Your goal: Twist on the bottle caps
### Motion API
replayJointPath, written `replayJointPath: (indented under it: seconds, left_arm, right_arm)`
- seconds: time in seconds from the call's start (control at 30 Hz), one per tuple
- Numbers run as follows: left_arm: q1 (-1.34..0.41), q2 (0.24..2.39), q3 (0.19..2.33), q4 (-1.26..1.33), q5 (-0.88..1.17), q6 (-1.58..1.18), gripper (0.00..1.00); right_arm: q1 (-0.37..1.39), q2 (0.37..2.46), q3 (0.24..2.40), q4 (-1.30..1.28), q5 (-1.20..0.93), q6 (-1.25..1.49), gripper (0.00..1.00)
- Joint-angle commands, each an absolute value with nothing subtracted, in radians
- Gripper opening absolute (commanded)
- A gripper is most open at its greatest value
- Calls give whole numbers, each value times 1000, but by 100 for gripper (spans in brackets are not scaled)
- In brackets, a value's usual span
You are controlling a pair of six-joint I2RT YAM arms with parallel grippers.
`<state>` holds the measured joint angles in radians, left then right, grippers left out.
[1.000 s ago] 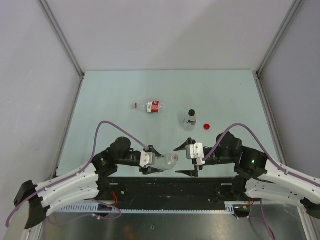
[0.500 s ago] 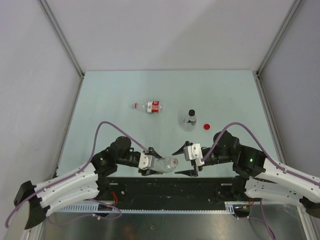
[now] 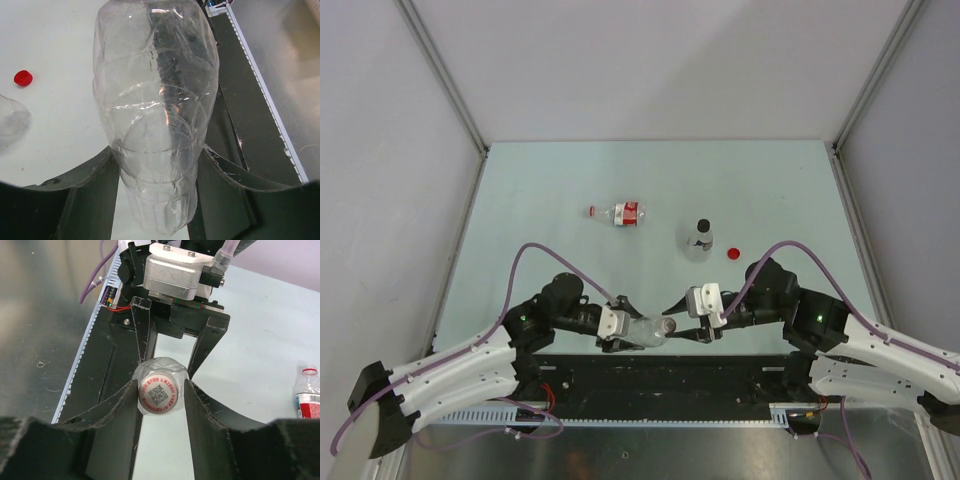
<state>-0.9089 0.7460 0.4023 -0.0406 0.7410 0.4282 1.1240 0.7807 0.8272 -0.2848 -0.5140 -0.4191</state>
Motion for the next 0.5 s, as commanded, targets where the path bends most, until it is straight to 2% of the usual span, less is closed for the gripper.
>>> replayJointPath:
  seconds: [0.0,0.13,0.2,0.27,0.3,0.47]
  left_arm:
    - [-911,745,448,-32,757,452,0]
    - [-910,739,456,-31,743,445,0]
    - [-910,735,468,-31,705,426,0]
    - [-910,729,495,-30,649,385,0]
    - [-911,725,510,-29,617,364,0]
    - [-911,713,585,24,347,264,0]
  right_arm:
    - [1120,779,870,-269,-531,-411,43]
    - [1120,782,869,-290,-525,-401,33]
    - [1121,783,868,-290,-504,-375,24]
    - [1121,789,868,-278,-460,-322,9]
    - [1122,795,867,-267,-427,-286,4]
    - [1143,848,841,-180,-136,-10,0]
